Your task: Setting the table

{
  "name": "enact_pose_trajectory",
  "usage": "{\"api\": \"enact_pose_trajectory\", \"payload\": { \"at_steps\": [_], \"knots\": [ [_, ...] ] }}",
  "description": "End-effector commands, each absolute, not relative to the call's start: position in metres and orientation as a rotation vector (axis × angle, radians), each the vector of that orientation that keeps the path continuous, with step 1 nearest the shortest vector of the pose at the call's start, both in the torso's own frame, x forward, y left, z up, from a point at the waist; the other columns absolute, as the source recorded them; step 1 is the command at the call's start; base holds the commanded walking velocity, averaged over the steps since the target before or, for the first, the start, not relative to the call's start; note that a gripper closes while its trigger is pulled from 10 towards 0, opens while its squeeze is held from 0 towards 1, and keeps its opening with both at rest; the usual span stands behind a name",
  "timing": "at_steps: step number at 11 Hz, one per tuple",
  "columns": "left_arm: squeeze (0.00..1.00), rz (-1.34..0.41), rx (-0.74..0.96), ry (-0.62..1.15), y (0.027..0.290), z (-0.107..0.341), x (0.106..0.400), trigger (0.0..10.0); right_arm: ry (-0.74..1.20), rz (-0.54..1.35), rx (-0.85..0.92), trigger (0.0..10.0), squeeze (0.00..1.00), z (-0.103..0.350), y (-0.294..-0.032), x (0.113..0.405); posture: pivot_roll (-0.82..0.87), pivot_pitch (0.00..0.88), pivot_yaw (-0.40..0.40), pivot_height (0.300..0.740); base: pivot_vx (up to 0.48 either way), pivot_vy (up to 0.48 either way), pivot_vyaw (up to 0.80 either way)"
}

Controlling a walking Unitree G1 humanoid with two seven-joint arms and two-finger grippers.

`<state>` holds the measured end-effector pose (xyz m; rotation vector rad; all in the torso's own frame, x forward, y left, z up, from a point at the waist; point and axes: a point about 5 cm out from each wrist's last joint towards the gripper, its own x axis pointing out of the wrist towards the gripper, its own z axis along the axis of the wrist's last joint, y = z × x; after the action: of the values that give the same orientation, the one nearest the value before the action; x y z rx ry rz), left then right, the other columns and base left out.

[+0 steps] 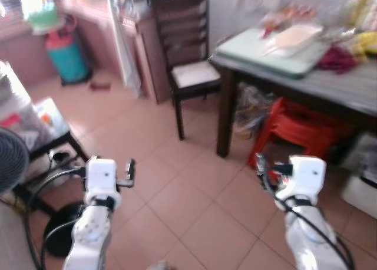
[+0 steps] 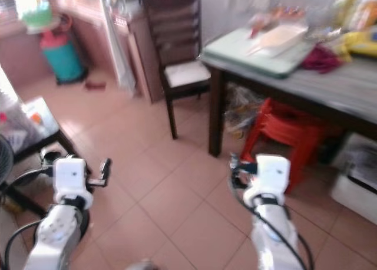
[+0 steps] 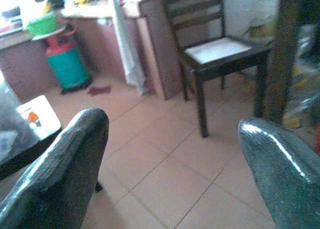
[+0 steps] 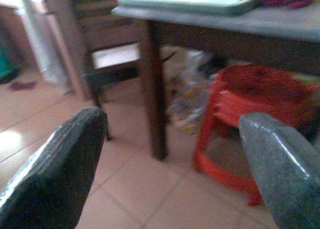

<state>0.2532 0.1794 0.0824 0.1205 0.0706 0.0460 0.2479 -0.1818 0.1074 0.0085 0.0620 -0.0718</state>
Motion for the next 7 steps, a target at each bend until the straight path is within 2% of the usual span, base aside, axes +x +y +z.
{"api": "enact_pose_trajectory", "payload": {
  "at_steps": [1,5,7],
  "knots": [
    [0.0,0.054,0.143,0.08,0.184,0.081,0.256,10.0,0.057,-0.064,-0.006,10.0,0.0,0.107,-0.178,0.25,-0.06,0.014,0.06,0.74,0.0,0.0,0.0],
    [0.0,0.004,0.097,0.052,0.172,0.081,0.269,10.0,0.055,-0.079,-0.073,10.0,0.0,0.106,-0.19,0.252,-0.1,0.0,0.039,0.74,0.0,0.0,0.0],
    [0.0,0.006,0.053,0.067,0.162,0.074,0.265,10.0,0.057,-0.033,-0.096,10.0,0.0,0.111,-0.187,0.255,-0.12,0.004,-0.025,0.74,0.0,0.0,0.0]
  ]
}}
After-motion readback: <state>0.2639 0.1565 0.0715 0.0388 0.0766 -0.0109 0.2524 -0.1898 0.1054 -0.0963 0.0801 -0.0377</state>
